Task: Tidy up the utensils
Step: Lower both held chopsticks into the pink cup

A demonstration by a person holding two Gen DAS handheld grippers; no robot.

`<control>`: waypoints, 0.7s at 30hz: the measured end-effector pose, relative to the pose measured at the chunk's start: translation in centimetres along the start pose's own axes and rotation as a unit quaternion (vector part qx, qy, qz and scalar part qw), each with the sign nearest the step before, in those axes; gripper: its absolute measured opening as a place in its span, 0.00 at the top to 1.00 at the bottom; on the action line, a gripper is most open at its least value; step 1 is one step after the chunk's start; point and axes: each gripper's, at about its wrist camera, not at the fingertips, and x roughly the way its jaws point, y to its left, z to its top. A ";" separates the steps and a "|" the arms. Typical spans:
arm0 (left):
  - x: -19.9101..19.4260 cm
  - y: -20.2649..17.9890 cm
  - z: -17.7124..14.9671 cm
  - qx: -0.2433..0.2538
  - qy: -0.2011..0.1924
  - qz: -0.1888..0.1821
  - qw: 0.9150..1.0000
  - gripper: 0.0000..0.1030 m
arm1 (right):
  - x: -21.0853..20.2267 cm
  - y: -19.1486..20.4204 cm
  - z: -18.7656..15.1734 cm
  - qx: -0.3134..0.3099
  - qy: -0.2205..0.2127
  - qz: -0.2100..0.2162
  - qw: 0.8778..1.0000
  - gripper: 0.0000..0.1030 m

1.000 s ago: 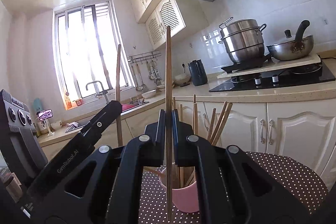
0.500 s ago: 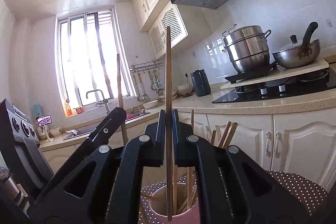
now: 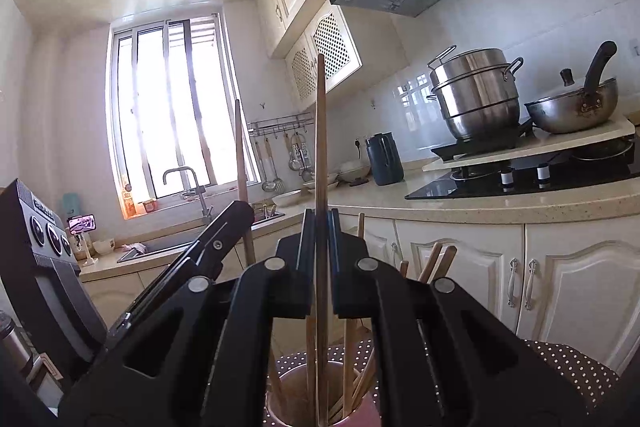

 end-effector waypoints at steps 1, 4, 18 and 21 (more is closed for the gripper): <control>0.1 0.0 -0.2 0.002 0.005 0.001 1.000 0.94 | 0.1 0.0 -0.2 0.001 0.004 0.000 1.000 0.94; 0.0 -0.2 -0.3 0.019 -0.001 0.006 1.000 0.94 | 0.1 0.0 -0.5 0.002 0.012 0.003 1.000 0.94; -0.3 -0.7 -0.6 0.047 0.018 0.010 0.999 0.94 | -0.6 -0.9 -2.3 0.017 0.045 0.001 0.999 0.94; -0.4 -0.7 -0.7 0.054 0.032 0.009 0.998 0.94 | -0.6 -0.9 -2.7 0.020 0.051 0.003 0.998 0.94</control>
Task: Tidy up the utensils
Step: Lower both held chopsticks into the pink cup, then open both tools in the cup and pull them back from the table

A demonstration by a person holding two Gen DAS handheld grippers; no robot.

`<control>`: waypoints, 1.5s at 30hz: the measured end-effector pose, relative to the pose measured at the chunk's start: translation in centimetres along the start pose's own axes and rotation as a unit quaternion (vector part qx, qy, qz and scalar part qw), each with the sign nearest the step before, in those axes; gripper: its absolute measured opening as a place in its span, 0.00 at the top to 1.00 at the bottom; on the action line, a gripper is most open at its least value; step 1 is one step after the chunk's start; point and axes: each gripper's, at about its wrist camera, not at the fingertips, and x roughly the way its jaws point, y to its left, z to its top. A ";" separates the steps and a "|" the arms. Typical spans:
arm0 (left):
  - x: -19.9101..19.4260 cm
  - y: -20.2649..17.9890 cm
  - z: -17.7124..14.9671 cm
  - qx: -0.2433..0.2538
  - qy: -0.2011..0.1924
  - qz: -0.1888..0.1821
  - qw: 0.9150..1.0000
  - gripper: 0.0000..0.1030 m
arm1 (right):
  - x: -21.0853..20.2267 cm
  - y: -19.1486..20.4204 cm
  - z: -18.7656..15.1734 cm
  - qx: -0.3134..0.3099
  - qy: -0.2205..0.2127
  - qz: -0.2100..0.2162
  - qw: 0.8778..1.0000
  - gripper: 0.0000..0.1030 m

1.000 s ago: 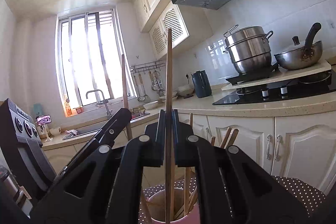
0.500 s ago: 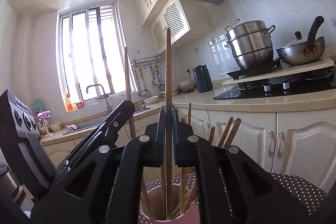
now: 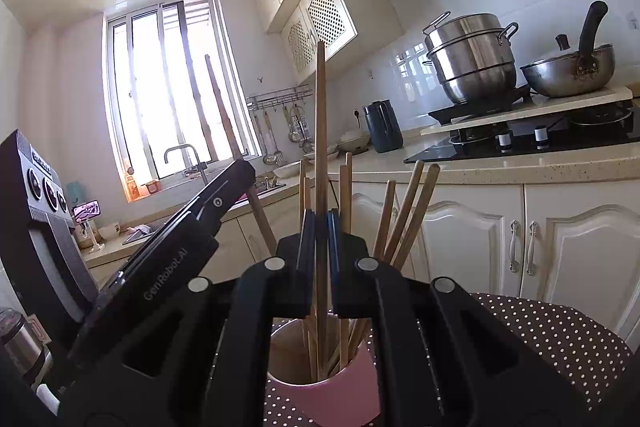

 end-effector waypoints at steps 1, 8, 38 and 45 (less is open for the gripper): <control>-0.1 0.0 -0.1 0.004 0.003 0.000 1.000 0.94 | 0.0 0.0 -0.1 0.001 0.002 0.000 1.000 0.94; 0.2 0.1 -0.5 0.011 0.050 -0.006 0.999 0.94 | -0.3 0.0 -0.8 0.010 0.009 0.005 1.000 0.94; -2.3 2.2 0.1 0.034 0.148 0.062 0.986 0.46 | -0.1 1.4 -1.9 0.021 0.062 -0.013 0.998 0.83; -4.5 4.3 1.5 -0.001 0.156 0.078 0.985 0.39 | -1.9 1.6 -0.8 0.036 0.045 -0.039 0.998 0.43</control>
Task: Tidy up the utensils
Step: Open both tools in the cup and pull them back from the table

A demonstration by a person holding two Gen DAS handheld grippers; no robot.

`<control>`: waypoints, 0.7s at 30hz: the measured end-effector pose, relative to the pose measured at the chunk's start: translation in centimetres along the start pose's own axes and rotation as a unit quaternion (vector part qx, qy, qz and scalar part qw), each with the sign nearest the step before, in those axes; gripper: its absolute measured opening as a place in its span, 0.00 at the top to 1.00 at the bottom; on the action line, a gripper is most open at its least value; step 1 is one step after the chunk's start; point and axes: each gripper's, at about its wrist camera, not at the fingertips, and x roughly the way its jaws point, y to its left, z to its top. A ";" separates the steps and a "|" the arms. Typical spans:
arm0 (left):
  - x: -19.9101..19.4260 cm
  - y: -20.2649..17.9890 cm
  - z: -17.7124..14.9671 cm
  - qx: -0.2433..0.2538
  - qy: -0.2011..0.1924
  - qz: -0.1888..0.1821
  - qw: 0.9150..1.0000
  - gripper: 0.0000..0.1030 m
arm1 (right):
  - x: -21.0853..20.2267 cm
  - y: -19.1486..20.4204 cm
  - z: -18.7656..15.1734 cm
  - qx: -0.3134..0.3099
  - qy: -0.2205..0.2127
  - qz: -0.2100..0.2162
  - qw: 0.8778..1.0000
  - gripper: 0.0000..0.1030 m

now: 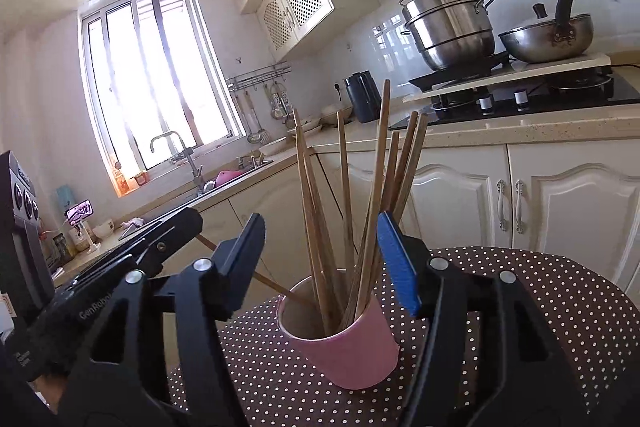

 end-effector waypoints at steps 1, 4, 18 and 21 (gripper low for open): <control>-0.5 0.1 0.0 0.003 -0.001 0.001 1.000 0.39 | -0.4 0.2 0.1 -0.003 -0.001 -0.005 1.000 0.43; -2.3 0.2 0.3 0.014 -0.009 0.008 1.000 0.39 | -1.5 0.8 0.5 -0.001 -0.006 -0.002 1.000 0.43; -14.0 0.5 1.5 0.055 -0.048 0.029 0.997 0.32 | -11.1 7.5 0.5 -0.047 -0.011 -0.046 0.998 0.41; -16.7 0.6 1.4 0.061 -0.055 0.036 0.996 0.29 | -13.4 9.2 0.2 -0.063 -0.020 -0.057 0.996 0.36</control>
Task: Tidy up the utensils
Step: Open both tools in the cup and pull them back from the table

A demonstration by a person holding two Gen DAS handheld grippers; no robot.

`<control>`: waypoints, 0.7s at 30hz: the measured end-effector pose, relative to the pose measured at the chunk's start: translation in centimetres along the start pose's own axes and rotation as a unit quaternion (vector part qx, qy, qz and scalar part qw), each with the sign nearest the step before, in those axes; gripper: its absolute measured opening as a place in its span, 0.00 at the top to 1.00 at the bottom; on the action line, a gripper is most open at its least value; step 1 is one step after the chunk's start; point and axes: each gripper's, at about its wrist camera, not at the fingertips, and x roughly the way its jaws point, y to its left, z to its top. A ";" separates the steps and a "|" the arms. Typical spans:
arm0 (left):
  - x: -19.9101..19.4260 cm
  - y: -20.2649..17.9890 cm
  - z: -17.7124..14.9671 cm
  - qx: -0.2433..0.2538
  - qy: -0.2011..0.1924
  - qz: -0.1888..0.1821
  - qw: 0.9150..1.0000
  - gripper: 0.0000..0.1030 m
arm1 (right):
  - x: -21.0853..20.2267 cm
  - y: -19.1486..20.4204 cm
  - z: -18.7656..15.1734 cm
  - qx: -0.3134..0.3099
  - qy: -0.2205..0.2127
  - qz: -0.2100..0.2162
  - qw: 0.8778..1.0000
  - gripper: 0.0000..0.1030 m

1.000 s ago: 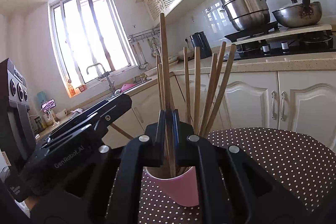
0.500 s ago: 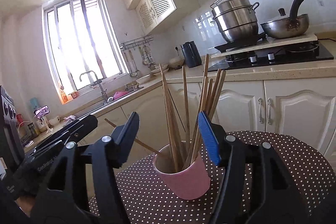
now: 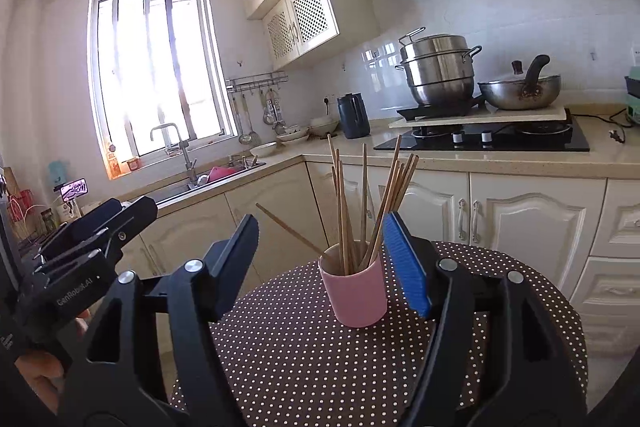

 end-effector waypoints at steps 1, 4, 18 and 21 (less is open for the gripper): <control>-0.7 0.1 0.0 0.001 -0.001 0.002 1.000 0.28 | -0.7 0.5 0.1 -0.005 -0.003 -0.003 1.000 0.34; -2.8 0.2 0.1 0.006 0.002 0.007 1.000 0.27 | -2.6 1.7 0.3 -0.021 -0.010 -0.007 1.000 0.28; -10.4 1.1 0.7 0.004 -0.030 0.018 0.999 0.20 | -9.5 7.1 0.1 -0.114 -0.076 -0.053 0.989 0.11; -11.1 1.1 1.0 0.005 -0.037 0.019 0.999 0.19 | -9.8 7.7 0.1 -0.119 -0.078 -0.047 0.989 0.10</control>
